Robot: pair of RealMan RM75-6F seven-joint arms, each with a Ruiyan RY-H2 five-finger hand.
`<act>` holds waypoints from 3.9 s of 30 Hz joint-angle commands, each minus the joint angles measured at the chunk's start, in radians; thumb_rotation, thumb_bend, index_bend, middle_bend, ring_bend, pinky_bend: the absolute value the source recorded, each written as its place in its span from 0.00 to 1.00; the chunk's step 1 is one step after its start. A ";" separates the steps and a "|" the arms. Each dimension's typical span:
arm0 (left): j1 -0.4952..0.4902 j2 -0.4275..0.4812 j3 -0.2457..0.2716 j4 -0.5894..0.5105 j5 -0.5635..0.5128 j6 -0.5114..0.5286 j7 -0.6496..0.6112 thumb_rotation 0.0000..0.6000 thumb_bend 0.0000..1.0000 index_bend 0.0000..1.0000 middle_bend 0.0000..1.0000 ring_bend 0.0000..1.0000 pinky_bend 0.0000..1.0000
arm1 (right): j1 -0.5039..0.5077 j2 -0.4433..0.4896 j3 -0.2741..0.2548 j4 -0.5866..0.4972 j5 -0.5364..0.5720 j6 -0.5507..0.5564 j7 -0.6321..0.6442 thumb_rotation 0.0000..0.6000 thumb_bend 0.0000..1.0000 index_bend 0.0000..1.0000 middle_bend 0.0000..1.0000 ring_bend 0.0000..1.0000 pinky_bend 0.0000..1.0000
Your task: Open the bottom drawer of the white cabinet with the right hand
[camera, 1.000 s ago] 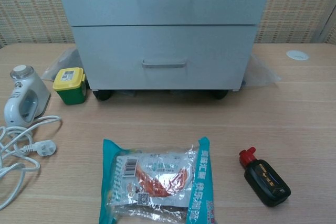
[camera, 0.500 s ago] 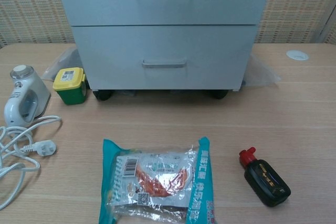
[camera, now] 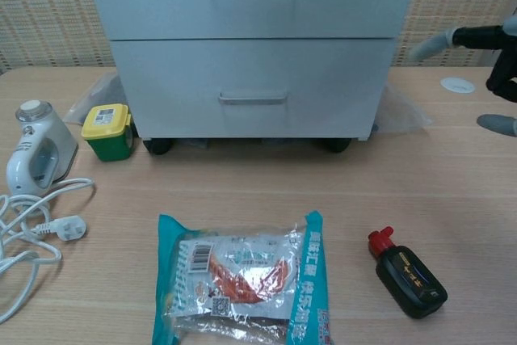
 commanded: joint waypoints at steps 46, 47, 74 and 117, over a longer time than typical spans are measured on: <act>-0.011 -0.003 -0.009 0.008 -0.013 -0.017 0.006 1.00 0.29 0.14 0.01 0.07 0.14 | 0.530 -0.357 0.008 0.170 0.634 -0.095 -0.367 1.00 0.35 0.09 0.88 0.98 0.92; -0.011 -0.004 -0.009 0.009 -0.014 -0.018 0.006 1.00 0.29 0.14 0.01 0.07 0.14 | 0.533 -0.358 0.006 0.173 0.637 -0.095 -0.367 1.00 0.35 0.09 0.88 0.98 0.92; -0.014 -0.013 -0.008 0.021 -0.021 -0.026 0.002 1.00 0.29 0.14 0.01 0.06 0.14 | 0.591 -0.362 -0.088 0.134 0.675 -0.044 -0.414 1.00 0.35 0.09 0.88 0.98 0.92; -0.019 -0.018 -0.008 0.011 -0.023 -0.030 0.019 1.00 0.29 0.14 0.01 0.06 0.14 | 0.528 -0.269 -0.272 -0.152 0.456 0.045 -0.518 1.00 0.35 0.08 0.88 0.98 0.92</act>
